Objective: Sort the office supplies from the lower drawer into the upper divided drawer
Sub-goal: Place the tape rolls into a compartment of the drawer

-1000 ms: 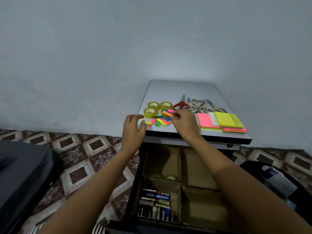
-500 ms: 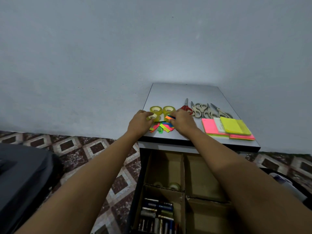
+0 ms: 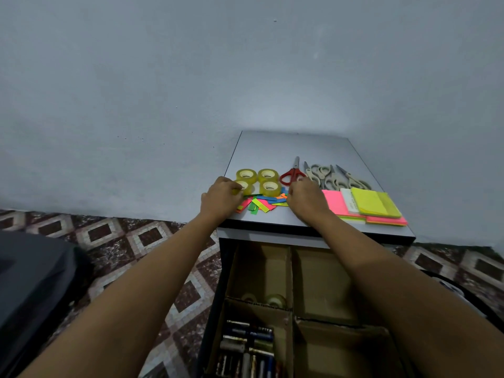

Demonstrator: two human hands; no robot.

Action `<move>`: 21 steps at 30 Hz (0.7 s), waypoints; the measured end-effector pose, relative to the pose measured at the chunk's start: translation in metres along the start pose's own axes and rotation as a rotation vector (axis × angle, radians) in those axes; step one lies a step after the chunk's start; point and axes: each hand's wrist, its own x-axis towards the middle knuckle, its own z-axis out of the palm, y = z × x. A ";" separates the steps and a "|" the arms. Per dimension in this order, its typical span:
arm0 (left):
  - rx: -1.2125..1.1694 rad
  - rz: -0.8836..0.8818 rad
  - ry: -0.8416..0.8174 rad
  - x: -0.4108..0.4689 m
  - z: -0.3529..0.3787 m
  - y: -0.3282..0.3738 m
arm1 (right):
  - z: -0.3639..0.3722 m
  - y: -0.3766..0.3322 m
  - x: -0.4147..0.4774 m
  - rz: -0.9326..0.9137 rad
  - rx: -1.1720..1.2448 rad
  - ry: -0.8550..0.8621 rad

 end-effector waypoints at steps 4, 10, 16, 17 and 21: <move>-0.008 -0.025 0.000 0.001 0.000 0.003 | -0.005 -0.007 0.005 -0.024 0.071 0.006; 0.008 -0.105 -0.070 0.009 0.001 0.002 | -0.004 -0.026 0.010 0.052 0.096 -0.182; -0.015 -0.078 -0.065 0.012 -0.002 0.002 | 0.004 -0.025 0.007 0.043 0.137 -0.085; -0.023 -0.075 -0.058 0.012 -0.002 0.001 | 0.004 -0.025 0.007 0.047 0.156 -0.059; -0.130 -0.033 0.059 0.006 -0.003 0.001 | -0.004 -0.025 0.001 0.051 0.301 0.077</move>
